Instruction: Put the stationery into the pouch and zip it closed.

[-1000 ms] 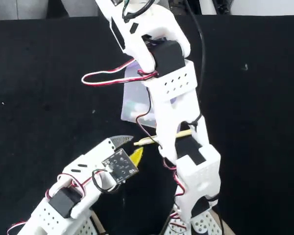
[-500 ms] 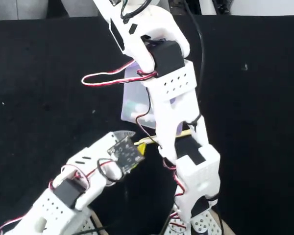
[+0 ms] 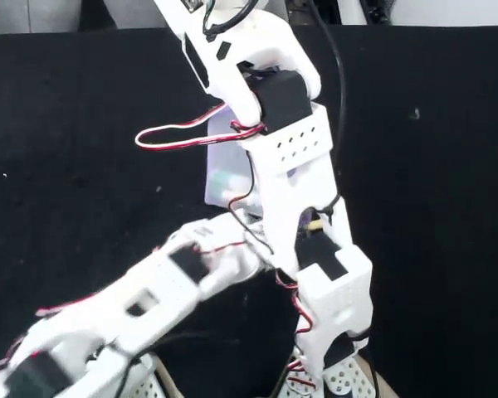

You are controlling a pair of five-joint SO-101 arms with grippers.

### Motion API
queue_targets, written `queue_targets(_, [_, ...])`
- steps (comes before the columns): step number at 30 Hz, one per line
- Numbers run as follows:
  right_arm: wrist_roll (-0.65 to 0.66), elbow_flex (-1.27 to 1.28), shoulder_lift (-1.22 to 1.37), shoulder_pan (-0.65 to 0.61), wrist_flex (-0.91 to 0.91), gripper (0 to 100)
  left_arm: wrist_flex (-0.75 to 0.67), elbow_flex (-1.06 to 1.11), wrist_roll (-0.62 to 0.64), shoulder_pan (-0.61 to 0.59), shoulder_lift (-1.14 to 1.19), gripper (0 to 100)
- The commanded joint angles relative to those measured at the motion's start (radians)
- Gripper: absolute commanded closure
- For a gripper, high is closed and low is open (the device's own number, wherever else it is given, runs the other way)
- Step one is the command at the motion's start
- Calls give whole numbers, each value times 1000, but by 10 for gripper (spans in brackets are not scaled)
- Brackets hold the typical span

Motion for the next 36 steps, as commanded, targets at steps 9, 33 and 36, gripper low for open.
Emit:
queue_targets(9, [-5,-56,-8,18,40,987,-11,-450,-26,-111,592,855])
queue_targets(33, [-3,-54,-10,14,34,987,77,-501,-123,-122,654,874])
queue_targets(36, [-3,-56,-13,15,34,987,77,-501,-123,-122,654,951])
